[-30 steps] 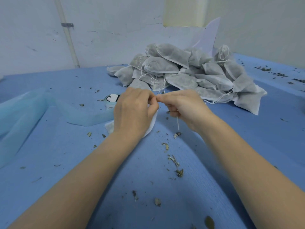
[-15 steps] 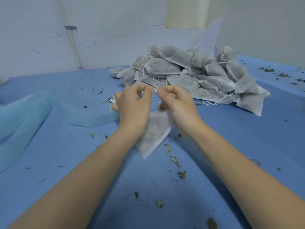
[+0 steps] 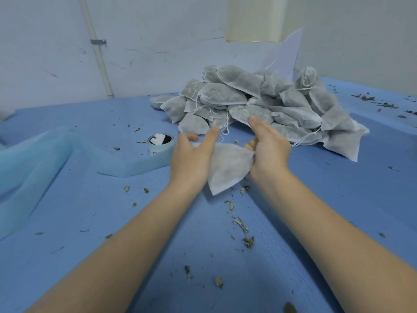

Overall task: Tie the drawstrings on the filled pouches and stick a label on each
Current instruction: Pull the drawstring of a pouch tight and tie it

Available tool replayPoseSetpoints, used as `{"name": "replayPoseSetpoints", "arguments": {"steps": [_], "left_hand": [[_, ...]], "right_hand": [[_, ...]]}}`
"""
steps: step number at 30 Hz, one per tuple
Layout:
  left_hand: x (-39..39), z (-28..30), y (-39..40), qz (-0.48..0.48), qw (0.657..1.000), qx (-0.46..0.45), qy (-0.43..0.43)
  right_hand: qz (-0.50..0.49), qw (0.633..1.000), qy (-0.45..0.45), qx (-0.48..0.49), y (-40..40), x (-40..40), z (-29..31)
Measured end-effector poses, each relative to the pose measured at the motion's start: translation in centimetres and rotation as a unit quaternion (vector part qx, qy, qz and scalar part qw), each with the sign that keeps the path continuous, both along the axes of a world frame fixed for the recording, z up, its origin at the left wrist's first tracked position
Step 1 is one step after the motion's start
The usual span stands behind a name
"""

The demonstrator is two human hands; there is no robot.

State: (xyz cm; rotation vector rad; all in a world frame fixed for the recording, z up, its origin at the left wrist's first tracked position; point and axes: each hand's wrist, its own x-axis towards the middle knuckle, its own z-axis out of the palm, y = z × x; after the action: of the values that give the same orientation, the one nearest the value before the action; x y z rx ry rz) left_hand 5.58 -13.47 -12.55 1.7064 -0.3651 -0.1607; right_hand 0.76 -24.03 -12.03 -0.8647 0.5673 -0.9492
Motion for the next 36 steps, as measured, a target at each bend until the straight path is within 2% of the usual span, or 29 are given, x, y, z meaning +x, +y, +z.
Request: {"name": "replayPoseSetpoints", "arguments": {"steps": [1,3,5,8,11,16,19,22,28,31,32,34,36], "left_hand": [[-0.1,0.0,0.0,-0.033,0.997,-0.022,0.070],[-0.3,-0.1,-0.1,-0.115,0.968,-0.097,0.203],[-0.4,-0.4,-0.3,-0.136,0.948,-0.136,0.254],[-0.1,-0.5,-0.5,-0.119,0.953,-0.134,0.243],[0.0,-0.2,-0.3,-0.135,0.944,-0.142,0.267],[0.3,0.2,0.3,-0.140,0.925,-0.196,0.292],[0.6,0.4,0.6,-0.160,0.936,-0.186,0.254],[0.7,0.2,0.4,-0.141,0.952,-0.169,0.211],[1.2,-0.1,0.0,-0.116,0.968,-0.173,0.143],[1.5,0.4,0.3,-0.076,0.976,-0.169,0.117],[1.7,0.7,0.5,-0.049,0.979,-0.166,0.109],[2.6,1.5,1.1,0.003,0.980,-0.165,0.107],[3.8,2.5,2.0,0.027,0.976,-0.186,0.113]], "right_hand": [[-0.026,0.999,-0.013,0.043,-0.2,0.0,0.0],[-0.068,0.993,-0.023,0.094,-0.6,0.1,-0.2],[-0.082,0.992,-0.008,0.095,-0.6,0.2,-0.5],[-0.036,0.998,0.012,0.041,-0.5,0.5,-0.9],[0.035,0.997,0.048,-0.042,-0.2,0.5,-1.0],[0.113,0.964,0.067,-0.231,0.3,-0.2,-1.0],[0.134,0.934,0.106,-0.314,0.5,-0.5,-1.1],[0.129,0.910,0.129,-0.374,0.6,-0.6,-1.1],[0.121,0.886,0.137,-0.427,0.3,-0.7,-1.2],[0.132,0.889,0.138,-0.416,0.5,-0.1,-1.1],[0.147,0.904,0.133,-0.380,0.5,0.3,-0.9],[0.191,0.945,0.099,-0.245,0.4,1.4,-0.3],[0.221,0.960,0.064,-0.156,0.4,2.5,-0.3]]}}
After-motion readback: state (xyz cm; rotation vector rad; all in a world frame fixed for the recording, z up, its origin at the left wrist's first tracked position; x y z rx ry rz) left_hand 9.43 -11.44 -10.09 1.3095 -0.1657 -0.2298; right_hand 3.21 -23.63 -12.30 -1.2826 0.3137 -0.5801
